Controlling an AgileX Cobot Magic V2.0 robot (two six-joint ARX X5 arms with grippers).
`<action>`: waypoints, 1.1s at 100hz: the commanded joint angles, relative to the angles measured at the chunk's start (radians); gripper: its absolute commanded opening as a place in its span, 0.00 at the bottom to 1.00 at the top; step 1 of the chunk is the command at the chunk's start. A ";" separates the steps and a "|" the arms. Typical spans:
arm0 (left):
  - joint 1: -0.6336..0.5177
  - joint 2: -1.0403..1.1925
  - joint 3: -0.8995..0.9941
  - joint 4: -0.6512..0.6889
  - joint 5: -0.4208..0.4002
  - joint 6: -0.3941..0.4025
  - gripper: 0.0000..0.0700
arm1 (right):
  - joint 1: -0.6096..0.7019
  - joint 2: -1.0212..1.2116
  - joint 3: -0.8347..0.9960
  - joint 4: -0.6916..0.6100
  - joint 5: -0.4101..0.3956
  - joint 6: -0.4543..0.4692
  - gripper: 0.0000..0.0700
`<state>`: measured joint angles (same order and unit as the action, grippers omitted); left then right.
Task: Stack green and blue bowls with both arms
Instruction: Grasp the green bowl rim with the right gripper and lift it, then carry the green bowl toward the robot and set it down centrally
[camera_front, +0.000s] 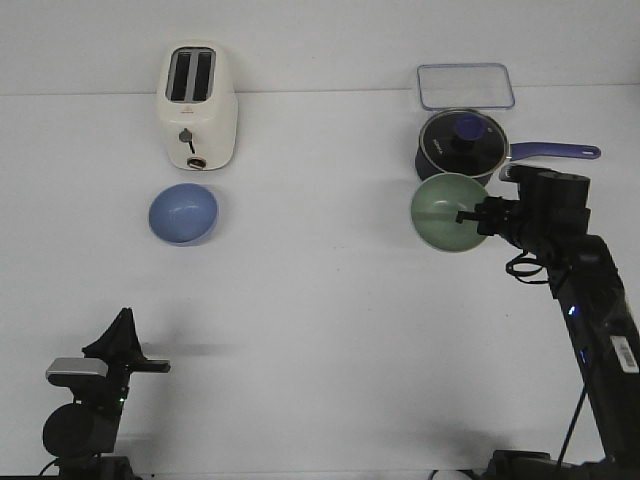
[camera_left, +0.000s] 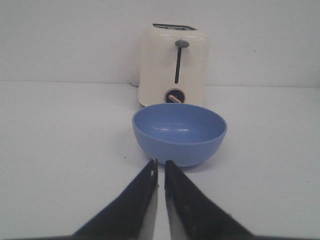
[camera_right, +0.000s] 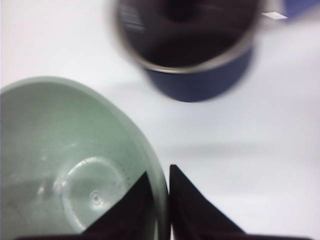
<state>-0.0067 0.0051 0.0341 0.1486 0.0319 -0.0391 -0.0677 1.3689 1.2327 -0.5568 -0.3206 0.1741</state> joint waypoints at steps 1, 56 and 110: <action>0.001 -0.002 -0.019 0.010 0.002 0.001 0.02 | 0.027 -0.038 -0.033 -0.002 -0.020 -0.016 0.00; 0.000 -0.002 -0.019 0.011 0.002 -0.013 0.02 | 0.512 -0.319 -0.474 0.065 0.124 0.164 0.00; 0.000 -0.002 -0.016 0.010 0.002 -0.346 0.02 | 0.689 -0.097 -0.526 0.228 0.134 0.210 0.18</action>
<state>-0.0067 0.0051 0.0341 0.1486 0.0319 -0.2989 0.6090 1.2560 0.7021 -0.3485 -0.1806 0.3756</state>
